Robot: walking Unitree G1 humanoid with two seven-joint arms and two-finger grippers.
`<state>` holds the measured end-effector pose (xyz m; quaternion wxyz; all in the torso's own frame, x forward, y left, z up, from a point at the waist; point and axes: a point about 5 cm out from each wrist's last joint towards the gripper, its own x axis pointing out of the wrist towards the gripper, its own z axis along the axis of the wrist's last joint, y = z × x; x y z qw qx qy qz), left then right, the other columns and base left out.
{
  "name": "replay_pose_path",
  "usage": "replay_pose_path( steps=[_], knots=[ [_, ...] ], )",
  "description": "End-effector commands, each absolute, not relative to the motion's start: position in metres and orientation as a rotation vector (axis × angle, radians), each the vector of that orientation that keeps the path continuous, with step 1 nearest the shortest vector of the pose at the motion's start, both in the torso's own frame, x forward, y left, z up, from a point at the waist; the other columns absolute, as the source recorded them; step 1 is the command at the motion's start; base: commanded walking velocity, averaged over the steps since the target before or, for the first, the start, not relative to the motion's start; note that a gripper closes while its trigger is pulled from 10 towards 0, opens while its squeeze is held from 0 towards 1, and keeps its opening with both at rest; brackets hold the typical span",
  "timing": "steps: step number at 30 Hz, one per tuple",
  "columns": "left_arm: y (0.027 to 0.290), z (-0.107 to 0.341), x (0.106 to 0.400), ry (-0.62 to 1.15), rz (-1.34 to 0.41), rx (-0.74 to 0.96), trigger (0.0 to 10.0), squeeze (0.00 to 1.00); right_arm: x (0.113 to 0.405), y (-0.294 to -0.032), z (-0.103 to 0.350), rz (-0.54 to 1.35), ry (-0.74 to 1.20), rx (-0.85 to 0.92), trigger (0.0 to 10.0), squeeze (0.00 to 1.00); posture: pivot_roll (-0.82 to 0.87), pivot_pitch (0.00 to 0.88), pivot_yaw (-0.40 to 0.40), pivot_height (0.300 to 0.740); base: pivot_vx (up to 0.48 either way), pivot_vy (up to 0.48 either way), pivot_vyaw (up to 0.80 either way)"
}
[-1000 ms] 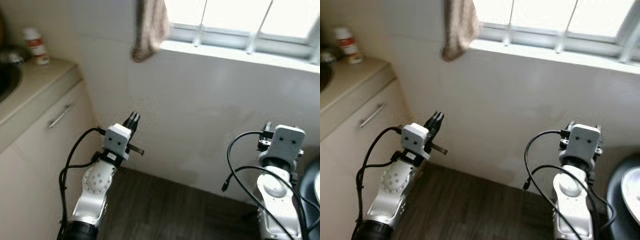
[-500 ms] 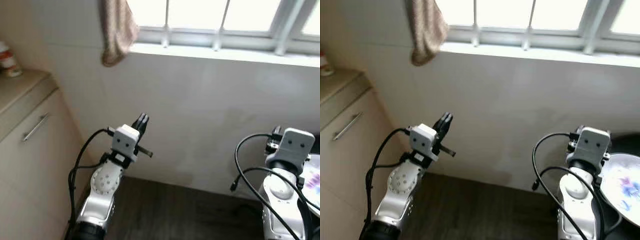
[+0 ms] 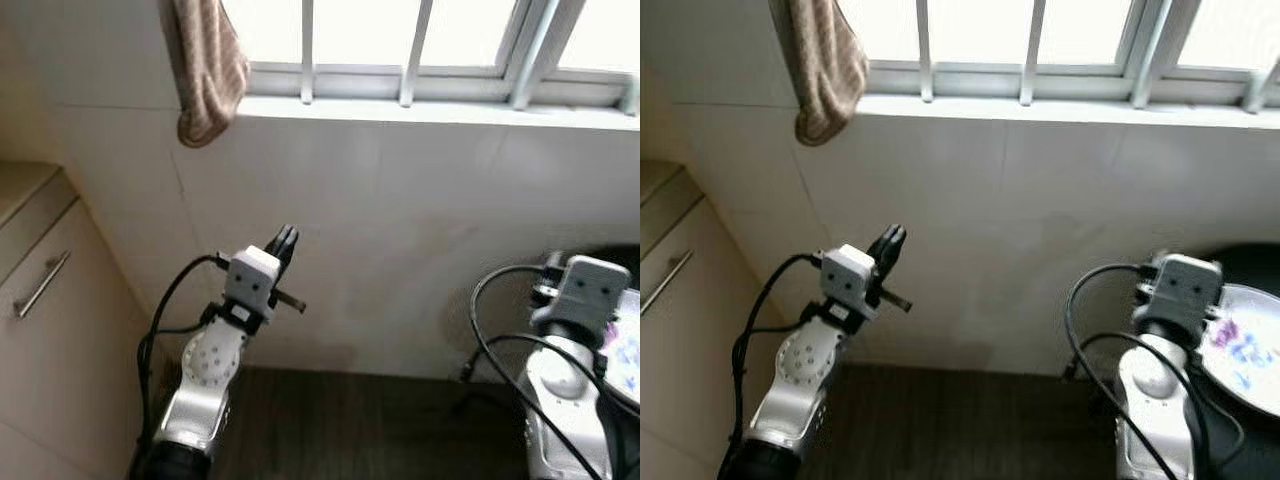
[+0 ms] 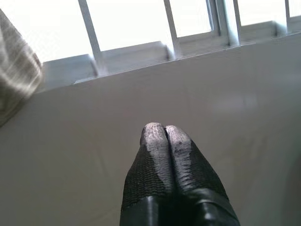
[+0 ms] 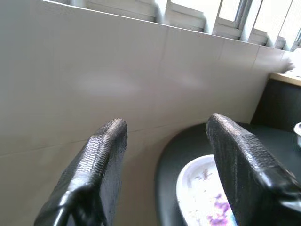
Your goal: Kitchen organization
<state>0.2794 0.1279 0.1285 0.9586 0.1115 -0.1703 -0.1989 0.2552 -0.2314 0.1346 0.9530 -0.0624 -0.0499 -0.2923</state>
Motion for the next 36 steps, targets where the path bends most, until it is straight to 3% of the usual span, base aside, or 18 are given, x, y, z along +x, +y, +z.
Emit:
replay_pose_path(
  steps=[1,7,15,26,32,36],
  knots=[
    [0.124,0.131,0.279,-0.361,-0.411,0.219,10.0,0.00,0.254,-0.237,0.136,-0.625,-0.100,-0.105,10.0,0.00,0.10,0.000,-0.052,0.740,0.000,0.000,-0.80],
    [0.124,0.130,0.280,-0.352,-0.413,0.234,10.0,0.00,0.253,-0.240,0.134,-0.639,-0.089,-0.093,10.0,0.00,0.10,0.000,-0.052,0.740,0.000,0.000,-0.67],
    [0.125,0.128,0.280,-0.340,-0.410,0.236,10.0,0.00,0.254,-0.238,0.134,-0.634,-0.089,-0.092,10.0,0.00,0.10,0.000,-0.052,0.740,0.000,-0.476,-0.30],
    [0.125,0.129,0.279,-0.348,-0.407,0.226,10.0,0.00,0.256,-0.237,0.133,-0.601,-0.073,-0.098,10.0,0.00,0.10,0.000,-0.051,0.740,0.000,0.000,-0.62],
    [0.125,0.128,0.280,-0.346,-0.404,0.226,10.0,0.00,0.257,-0.245,0.128,-0.632,-0.025,-0.018,10.0,0.00,0.10,0.000,-0.054,0.740,0.000,0.000,0.00],
    [0.125,0.128,0.281,-0.340,-0.405,0.229,10.0,0.00,0.263,-0.255,0.114,-0.610,0.086,0.191,10.0,0.00,0.09,0.000,-0.052,0.740,0.000,0.000,0.00]
  ],
)
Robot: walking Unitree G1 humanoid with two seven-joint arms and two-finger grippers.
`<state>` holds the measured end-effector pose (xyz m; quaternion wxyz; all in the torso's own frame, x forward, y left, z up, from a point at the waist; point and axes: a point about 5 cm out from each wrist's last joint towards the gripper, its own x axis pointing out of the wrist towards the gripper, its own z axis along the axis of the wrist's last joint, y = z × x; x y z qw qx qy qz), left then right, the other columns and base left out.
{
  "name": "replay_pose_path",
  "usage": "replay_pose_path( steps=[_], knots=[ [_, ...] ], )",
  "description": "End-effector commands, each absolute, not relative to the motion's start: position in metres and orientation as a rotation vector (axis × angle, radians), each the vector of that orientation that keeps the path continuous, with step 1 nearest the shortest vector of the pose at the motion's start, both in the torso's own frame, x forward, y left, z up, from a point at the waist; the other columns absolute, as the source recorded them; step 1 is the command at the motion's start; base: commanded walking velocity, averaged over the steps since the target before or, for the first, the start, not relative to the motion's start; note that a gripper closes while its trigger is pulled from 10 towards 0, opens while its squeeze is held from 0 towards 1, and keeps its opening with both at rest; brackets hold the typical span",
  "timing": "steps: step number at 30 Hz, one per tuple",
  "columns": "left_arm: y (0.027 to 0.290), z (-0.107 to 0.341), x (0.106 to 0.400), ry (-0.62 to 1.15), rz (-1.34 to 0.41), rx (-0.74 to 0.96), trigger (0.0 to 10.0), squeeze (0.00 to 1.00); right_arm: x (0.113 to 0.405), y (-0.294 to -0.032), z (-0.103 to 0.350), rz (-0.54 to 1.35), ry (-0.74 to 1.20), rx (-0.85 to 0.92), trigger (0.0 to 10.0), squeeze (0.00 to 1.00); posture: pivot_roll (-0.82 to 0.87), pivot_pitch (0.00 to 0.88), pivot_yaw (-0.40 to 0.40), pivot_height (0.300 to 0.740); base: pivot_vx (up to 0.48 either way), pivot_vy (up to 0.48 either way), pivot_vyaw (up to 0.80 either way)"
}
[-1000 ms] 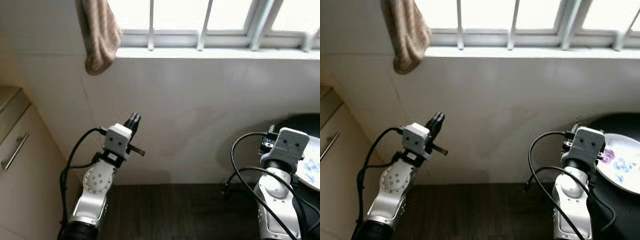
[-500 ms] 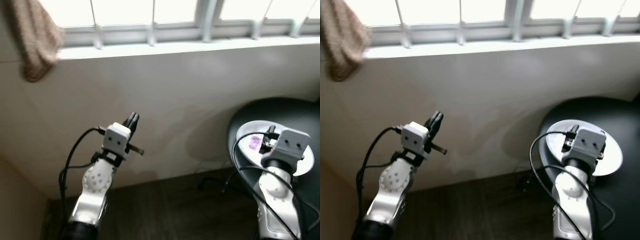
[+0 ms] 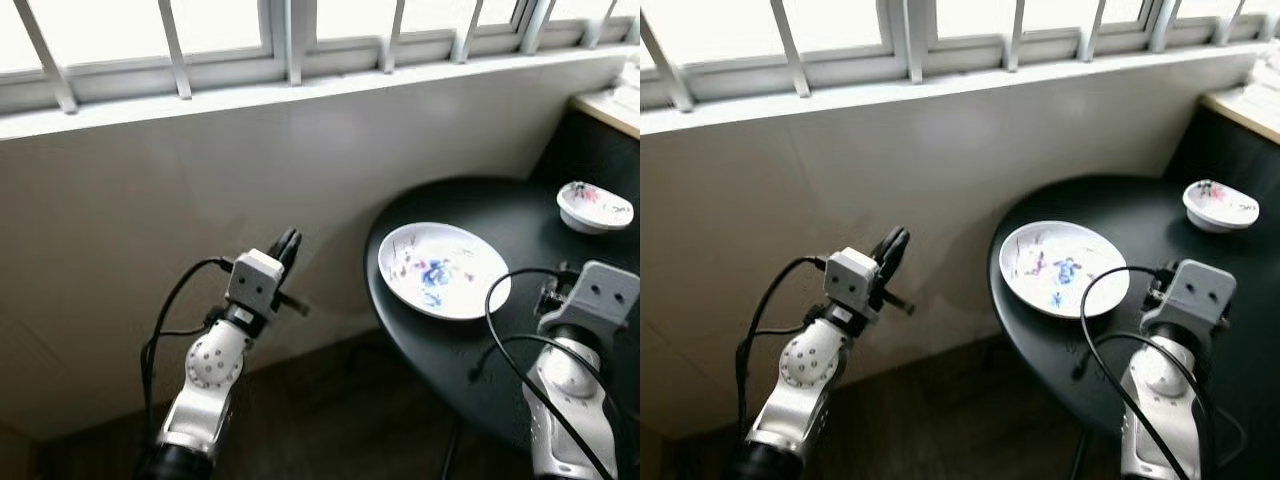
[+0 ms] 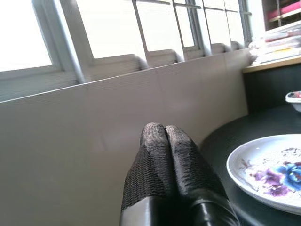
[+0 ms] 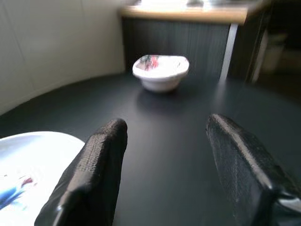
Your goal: Kitchen organization
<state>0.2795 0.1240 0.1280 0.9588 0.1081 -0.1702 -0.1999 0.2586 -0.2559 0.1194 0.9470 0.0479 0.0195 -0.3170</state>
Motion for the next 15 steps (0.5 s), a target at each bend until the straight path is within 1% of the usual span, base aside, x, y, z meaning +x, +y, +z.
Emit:
replay_pose_path(
  steps=[1,3,4,6,8,11,15],
  knots=[
    [0.125,0.128,0.281,-0.340,-0.405,0.229,10.0,0.00,0.263,-0.255,0.114,-0.610,0.086,0.191,10.0,0.00,0.09,0.000,-0.052,0.740,0.000,0.000,0.00],
    [0.124,0.127,0.281,-0.337,-0.408,0.231,10.0,0.00,0.273,-0.252,0.106,-0.493,0.152,0.390,10.0,0.00,0.09,0.000,-0.052,0.740,0.000,0.000,0.00],
    [0.124,0.127,0.281,-0.337,-0.408,0.231,10.0,0.00,0.273,-0.252,0.106,-0.493,0.152,0.390,10.0,0.00,0.09,0.000,-0.052,0.740,0.000,0.000,0.00],
    [0.124,0.127,0.281,-0.335,-0.409,0.231,10.0,0.00,0.277,-0.252,0.103,-0.465,0.172,0.462,10.0,0.00,0.09,0.000,-0.052,0.740,0.000,0.000,0.00],
    [0.124,0.127,0.281,-0.334,-0.408,0.232,10.0,0.00,0.278,-0.254,0.099,-0.475,0.190,0.495,10.0,0.00,0.10,0.000,-0.057,0.740,0.000,0.000,0.00],
    [0.124,0.127,0.281,-0.333,-0.407,0.232,10.0,0.00,0.281,-0.255,0.094,-0.455,0.213,0.508,10.0,0.00,0.10,0.000,-0.057,0.740,0.000,0.000,0.00],
    [0.124,0.127,0.281,-0.332,-0.406,0.235,10.0,0.00,0.284,-0.254,0.087,-0.405,0.255,0.566,10.0,0.00,0.10,0.000,-0.056,0.740,0.000,0.000,0.00]
  ],
)
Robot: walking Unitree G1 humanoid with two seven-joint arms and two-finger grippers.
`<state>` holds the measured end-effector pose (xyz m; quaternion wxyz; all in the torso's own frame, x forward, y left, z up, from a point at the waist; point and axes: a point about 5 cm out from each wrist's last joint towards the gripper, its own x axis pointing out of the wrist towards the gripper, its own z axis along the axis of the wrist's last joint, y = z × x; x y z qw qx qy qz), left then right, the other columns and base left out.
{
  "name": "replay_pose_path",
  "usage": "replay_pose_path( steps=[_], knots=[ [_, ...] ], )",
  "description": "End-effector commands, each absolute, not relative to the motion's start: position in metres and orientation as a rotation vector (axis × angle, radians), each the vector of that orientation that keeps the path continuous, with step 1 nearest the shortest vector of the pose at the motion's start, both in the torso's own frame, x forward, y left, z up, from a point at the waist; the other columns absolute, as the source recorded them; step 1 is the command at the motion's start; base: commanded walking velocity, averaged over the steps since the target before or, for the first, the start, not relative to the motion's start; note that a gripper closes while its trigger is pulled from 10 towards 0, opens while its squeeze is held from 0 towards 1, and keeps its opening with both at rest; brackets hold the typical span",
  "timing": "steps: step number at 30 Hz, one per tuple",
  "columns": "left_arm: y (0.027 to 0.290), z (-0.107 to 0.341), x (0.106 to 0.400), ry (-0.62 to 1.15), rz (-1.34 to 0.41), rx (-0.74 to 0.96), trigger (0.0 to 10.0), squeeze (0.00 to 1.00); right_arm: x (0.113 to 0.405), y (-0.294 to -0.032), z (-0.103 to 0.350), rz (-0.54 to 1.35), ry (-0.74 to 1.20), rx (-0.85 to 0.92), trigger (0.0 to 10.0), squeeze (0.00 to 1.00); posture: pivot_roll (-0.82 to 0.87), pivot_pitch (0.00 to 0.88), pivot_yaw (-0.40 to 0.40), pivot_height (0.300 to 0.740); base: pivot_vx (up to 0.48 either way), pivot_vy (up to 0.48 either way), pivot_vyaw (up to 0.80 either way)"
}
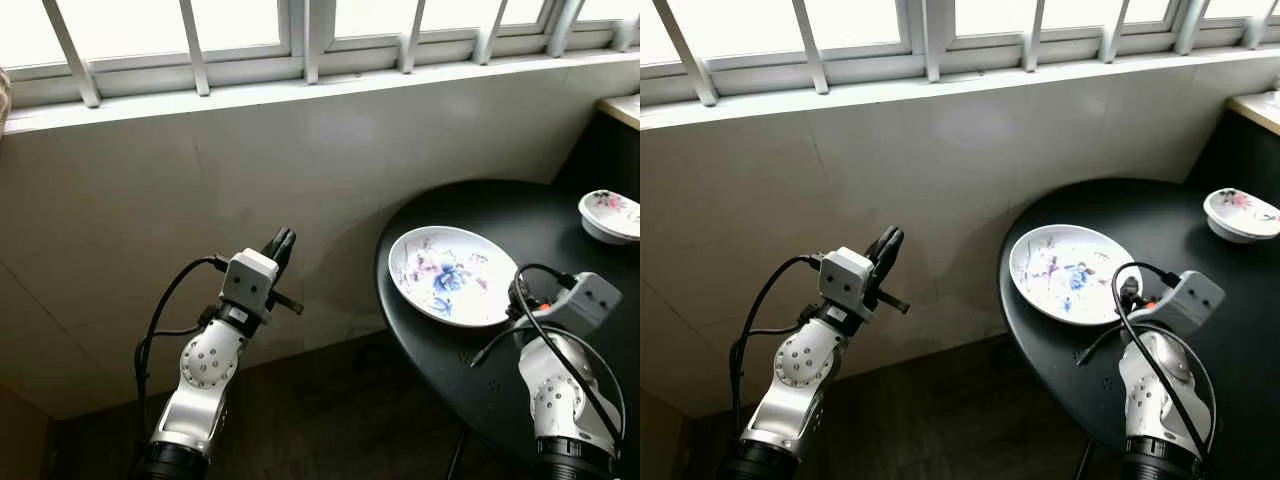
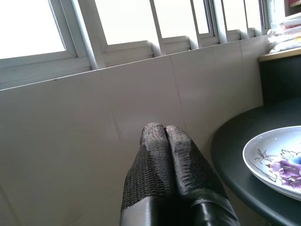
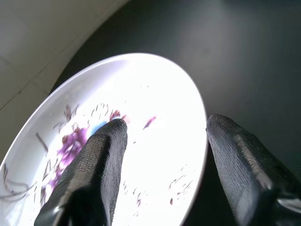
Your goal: Kitchen organization
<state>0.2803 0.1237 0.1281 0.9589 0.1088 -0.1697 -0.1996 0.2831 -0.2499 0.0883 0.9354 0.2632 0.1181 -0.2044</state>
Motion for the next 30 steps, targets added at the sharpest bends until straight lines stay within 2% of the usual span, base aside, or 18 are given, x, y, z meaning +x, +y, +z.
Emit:
replay_pose_path(
  steps=[1,13,22,23,24,25,26,27,30],
  knots=[
    [0.124,0.127,0.281,-0.332,-0.406,0.235,10.0,0.00,0.284,-0.254,0.087,-0.405,0.255,0.566,10.0,0.00,0.10,0.000,-0.056,0.740,0.000,0.000,0.00],
    [0.123,0.126,0.282,-0.328,-0.411,0.239,10.0,0.00,0.284,-0.254,0.074,-0.424,0.343,0.627,10.0,0.00,0.10,0.000,-0.056,0.740,0.000,0.000,0.00],
    [0.123,0.126,0.282,-0.323,-0.411,0.241,10.0,0.00,0.286,-0.251,0.053,-0.392,0.464,0.770,10.0,0.00,0.10,0.000,-0.057,0.740,0.000,0.000,0.00],
    [0.123,0.126,0.282,-0.323,-0.411,0.241,10.0,0.00,0.287,-0.252,0.054,-0.387,0.454,0.776,8.7,0.00,0.10,0.000,-0.057,0.740,0.000,0.000,0.00],
    [0.123,0.126,0.283,-0.322,-0.409,0.241,10.0,0.00,0.288,-0.252,0.057,-0.371,0.436,0.780,4.8,0.00,0.10,0.000,-0.057,0.740,0.000,0.000,0.00],
    [0.123,0.126,0.283,-0.322,-0.408,0.241,10.0,0.00,0.289,-0.252,0.057,-0.367,0.432,0.780,4.8,0.00,0.10,0.000,-0.057,0.740,0.000,0.000,0.00],
    [0.123,0.126,0.283,-0.321,-0.407,0.240,10.0,0.00,0.288,-0.249,0.056,-0.356,0.456,0.766,1.1,0.00,0.10,0.000,-0.060,0.740,0.000,0.000,0.00],
    [0.123,0.125,0.283,-0.321,-0.406,0.240,10.0,0.00,0.288,-0.249,0.054,-0.358,0.465,0.761,0.0,0.00,0.10,0.000,-0.060,0.740,0.000,0.000,0.00],
    [0.123,0.125,0.282,-0.316,-0.405,0.240,10.0,0.00,0.288,-0.250,0.054,-0.381,0.470,0.761,0.0,0.00,0.09,0.000,-0.059,0.740,0.000,0.000,0.00]
  ],
)
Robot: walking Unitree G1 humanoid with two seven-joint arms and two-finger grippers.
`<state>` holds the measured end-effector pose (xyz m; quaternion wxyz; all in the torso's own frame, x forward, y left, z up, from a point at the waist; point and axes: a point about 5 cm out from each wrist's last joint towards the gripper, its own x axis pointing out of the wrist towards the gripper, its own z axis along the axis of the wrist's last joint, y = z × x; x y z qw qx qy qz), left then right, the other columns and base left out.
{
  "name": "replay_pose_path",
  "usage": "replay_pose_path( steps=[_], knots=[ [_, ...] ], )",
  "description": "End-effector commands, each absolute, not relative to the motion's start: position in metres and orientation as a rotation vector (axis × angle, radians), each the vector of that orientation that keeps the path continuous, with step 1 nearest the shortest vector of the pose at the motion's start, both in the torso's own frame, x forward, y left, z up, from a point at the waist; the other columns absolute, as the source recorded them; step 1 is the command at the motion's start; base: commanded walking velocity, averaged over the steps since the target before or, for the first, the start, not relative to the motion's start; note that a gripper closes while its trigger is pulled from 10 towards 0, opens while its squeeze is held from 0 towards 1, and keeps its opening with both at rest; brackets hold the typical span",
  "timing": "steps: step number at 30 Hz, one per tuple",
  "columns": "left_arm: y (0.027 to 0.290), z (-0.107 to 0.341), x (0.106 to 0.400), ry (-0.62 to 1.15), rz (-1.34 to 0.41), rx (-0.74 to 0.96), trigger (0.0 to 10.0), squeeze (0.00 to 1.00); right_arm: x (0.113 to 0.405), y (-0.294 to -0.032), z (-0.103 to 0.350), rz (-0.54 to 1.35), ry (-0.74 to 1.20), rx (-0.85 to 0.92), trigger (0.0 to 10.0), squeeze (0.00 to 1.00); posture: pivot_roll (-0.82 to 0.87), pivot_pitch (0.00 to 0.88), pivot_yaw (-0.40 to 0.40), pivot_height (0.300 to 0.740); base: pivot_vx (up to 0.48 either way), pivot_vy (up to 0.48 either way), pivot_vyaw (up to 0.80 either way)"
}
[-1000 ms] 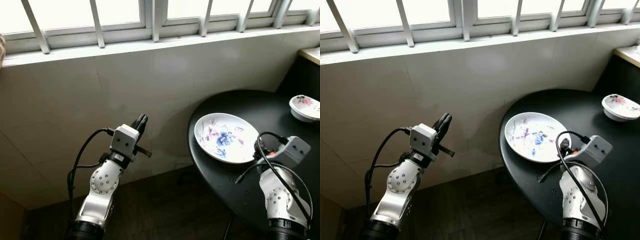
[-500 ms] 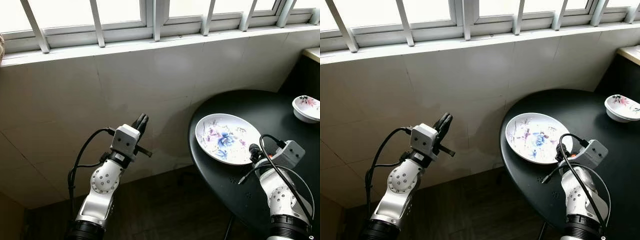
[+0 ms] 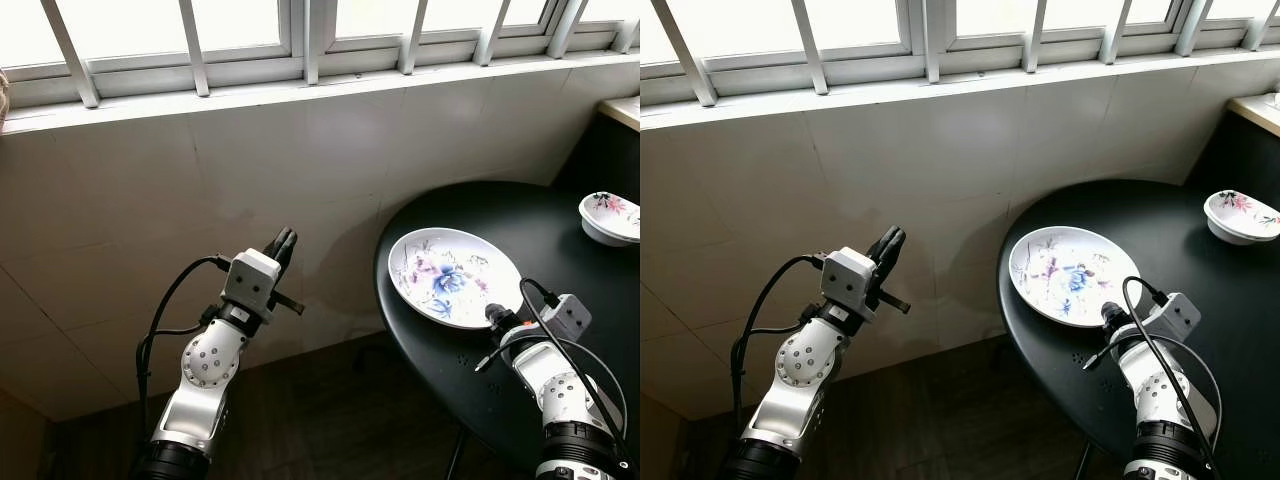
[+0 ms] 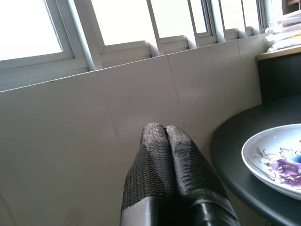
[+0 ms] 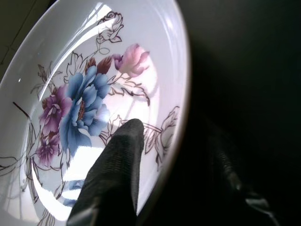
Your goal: Kitchen organization
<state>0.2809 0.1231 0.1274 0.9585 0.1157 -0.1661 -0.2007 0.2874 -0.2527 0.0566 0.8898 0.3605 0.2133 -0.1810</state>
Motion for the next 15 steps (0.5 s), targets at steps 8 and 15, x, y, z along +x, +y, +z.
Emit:
replay_pose_path(
  steps=[8,15],
  knots=[
    [0.122,0.123,0.282,-0.311,-0.407,0.242,10.0,0.00,0.289,-0.252,0.053,-0.378,0.461,0.773,0.0,0.00,0.09,0.000,-0.057,0.740,0.000,0.000,0.00],
    [0.122,0.123,0.282,-0.311,-0.406,0.243,10.0,0.00,0.289,-0.254,0.070,-0.362,0.290,0.770,0.0,0.00,0.10,0.000,-0.059,0.740,0.000,0.000,0.00]
  ],
)
